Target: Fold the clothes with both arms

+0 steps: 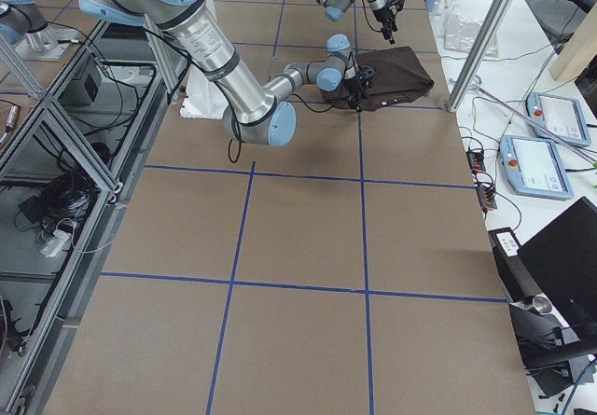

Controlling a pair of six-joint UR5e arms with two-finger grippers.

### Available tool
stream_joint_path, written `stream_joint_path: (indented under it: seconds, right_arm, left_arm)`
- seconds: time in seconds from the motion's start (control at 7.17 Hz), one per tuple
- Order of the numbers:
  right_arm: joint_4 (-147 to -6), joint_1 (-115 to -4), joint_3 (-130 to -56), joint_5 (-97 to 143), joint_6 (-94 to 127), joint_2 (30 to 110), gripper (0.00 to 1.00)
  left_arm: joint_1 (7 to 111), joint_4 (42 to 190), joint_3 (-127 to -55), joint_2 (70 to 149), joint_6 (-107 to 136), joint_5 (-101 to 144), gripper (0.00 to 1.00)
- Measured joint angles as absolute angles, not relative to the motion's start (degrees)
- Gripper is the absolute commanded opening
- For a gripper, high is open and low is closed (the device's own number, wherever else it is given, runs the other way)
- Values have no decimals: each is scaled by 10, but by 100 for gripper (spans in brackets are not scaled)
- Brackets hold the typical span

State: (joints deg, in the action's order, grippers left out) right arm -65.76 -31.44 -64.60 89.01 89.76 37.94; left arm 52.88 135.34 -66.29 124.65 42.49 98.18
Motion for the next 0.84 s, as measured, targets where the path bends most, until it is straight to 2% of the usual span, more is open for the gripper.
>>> stream_joint_path:
  seconds: [0.14, 0.28, 0.42, 0.84]
  right_arm:
    - [-658, -311, -645, 887, 898, 379, 55]
    - [-658, -308, -645, 884, 899, 379, 21]
    - [-658, -307, -644, 882, 901, 379, 0]
    - [-658, -307, -645, 882, 911, 377, 0]
  left_arm:
    - [529, 1353, -663, 1245, 426, 982, 100]
    - [528, 1354, -663, 1245, 426, 982, 100]
    - [528, 1354, -663, 1244, 425, 982, 100]
    - [528, 1354, -663, 1244, 426, 982, 100]
